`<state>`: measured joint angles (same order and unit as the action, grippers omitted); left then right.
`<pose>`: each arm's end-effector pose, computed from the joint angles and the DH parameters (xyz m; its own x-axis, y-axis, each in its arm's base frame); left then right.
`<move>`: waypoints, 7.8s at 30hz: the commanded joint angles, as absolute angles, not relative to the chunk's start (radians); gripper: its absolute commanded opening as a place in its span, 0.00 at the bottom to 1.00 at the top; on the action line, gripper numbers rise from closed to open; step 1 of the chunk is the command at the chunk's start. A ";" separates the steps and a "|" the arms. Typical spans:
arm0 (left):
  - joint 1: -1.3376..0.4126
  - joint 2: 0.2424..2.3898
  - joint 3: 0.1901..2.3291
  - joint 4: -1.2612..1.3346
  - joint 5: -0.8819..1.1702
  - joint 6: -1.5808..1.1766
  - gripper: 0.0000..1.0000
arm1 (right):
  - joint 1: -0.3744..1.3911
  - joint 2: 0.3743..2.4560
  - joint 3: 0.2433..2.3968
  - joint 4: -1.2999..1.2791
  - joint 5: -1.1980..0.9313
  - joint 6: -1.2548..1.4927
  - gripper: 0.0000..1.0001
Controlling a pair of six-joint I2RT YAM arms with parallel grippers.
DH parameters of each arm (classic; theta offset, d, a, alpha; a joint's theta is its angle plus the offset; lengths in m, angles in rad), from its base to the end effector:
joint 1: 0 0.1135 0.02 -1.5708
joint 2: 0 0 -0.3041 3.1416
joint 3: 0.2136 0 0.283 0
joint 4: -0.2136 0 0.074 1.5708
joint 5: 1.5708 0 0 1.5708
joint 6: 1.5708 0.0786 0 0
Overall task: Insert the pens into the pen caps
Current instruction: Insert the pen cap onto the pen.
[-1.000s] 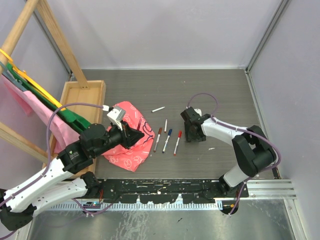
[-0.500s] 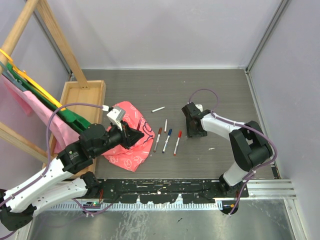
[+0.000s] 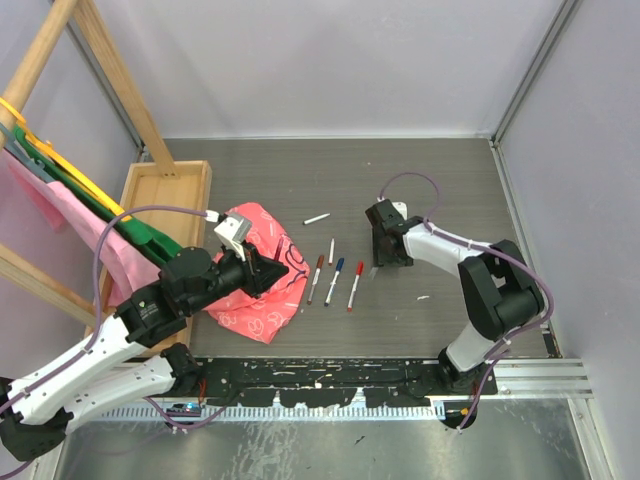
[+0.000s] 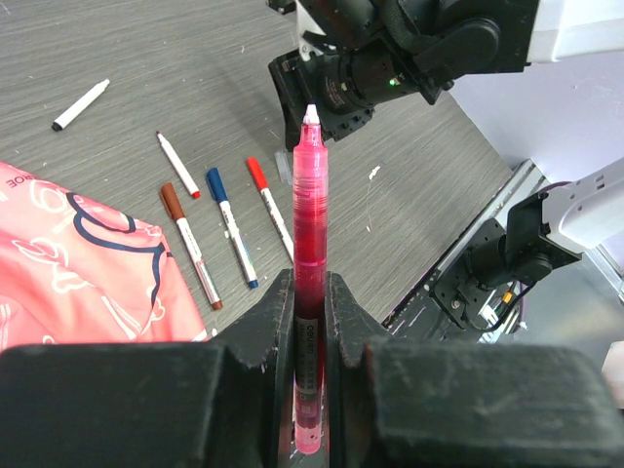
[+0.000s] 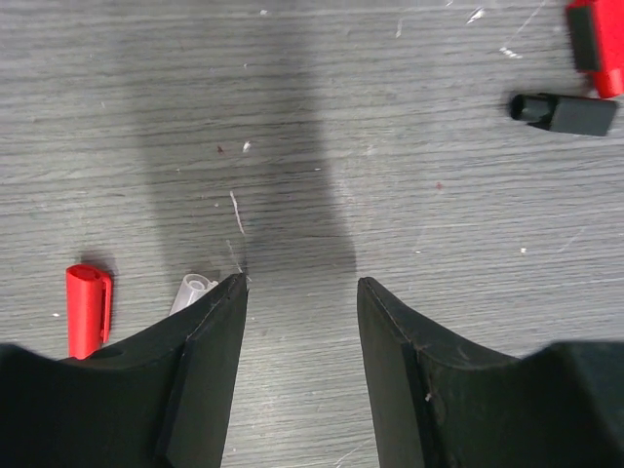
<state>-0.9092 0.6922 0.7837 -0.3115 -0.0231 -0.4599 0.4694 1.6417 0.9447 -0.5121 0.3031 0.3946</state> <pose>0.1272 -0.1604 0.3593 -0.4641 -0.1262 -0.8767 0.6349 0.6428 -0.4286 0.3182 0.1351 0.1459 -0.8998 -0.0450 -0.4340 0.0091 0.9925 -0.1217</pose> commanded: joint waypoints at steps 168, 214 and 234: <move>-1.244 1.100 1.009 0.062 -0.173 -0.480 0.00 | 0.543 0.609 0.602 0.466 -0.299 0.999 0.00; -1.244 1.112 1.009 0.092 -0.199 -0.483 0.00 | 0.543 0.598 0.583 0.494 -0.345 0.993 0.00; -1.245 1.148 1.031 0.203 -0.250 -0.512 0.00 | 0.543 0.639 0.565 0.515 -0.434 0.963 0.01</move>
